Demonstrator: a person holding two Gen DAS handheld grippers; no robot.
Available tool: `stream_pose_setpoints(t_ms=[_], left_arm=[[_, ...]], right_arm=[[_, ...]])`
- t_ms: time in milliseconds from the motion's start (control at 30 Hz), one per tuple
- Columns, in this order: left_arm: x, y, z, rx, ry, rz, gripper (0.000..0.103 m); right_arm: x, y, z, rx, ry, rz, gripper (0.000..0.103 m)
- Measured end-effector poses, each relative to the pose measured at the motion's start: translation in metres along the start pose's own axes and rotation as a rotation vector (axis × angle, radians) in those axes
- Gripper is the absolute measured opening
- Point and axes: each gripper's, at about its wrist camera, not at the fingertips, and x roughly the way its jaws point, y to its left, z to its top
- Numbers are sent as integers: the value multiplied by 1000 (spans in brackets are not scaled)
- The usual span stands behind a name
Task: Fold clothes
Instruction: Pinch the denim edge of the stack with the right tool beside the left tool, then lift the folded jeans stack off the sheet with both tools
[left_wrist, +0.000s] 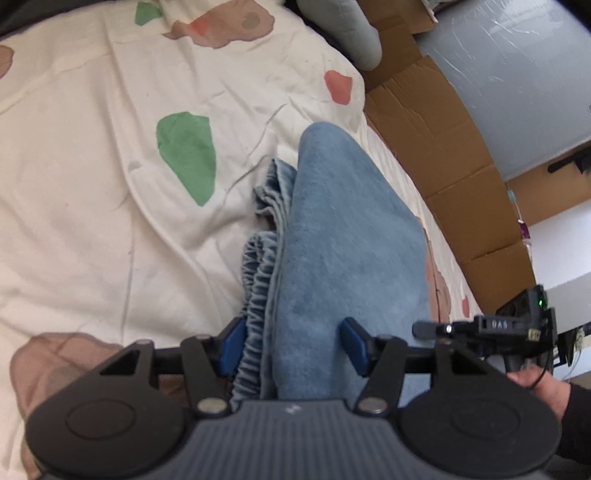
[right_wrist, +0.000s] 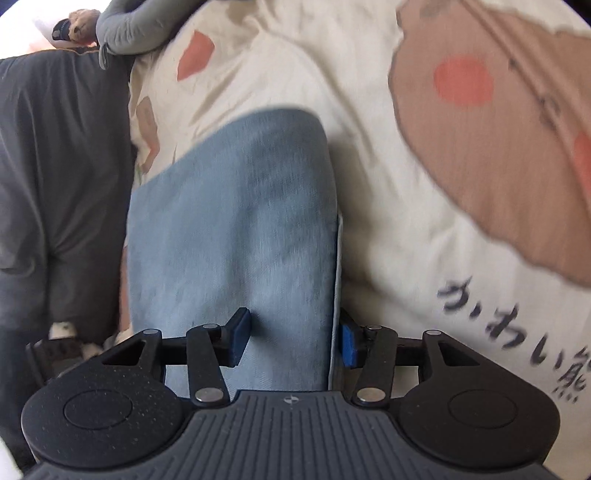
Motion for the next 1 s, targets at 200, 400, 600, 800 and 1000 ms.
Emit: stream_pose_setpoints(t_ms=[200, 400, 600, 800, 1000], left_arm=[[2, 1, 0, -7, 0, -14, 59], [1, 1, 0, -17, -1, -26, 56], [3, -1, -4, -41, -8, -56, 54], [17, -18, -13, -24, 8, -93, 53], [37, -36, -18, -23, 35, -136, 51]], right_arm=[[1, 3, -4, -17, 11, 14, 40], [-16, 22, 1, -80, 36, 2, 18], [-30, 44, 9, -136, 73, -39, 18], [-52, 43, 18, -174, 92, -84, 18], [-74, 22, 23, -165, 97, -143, 18]])
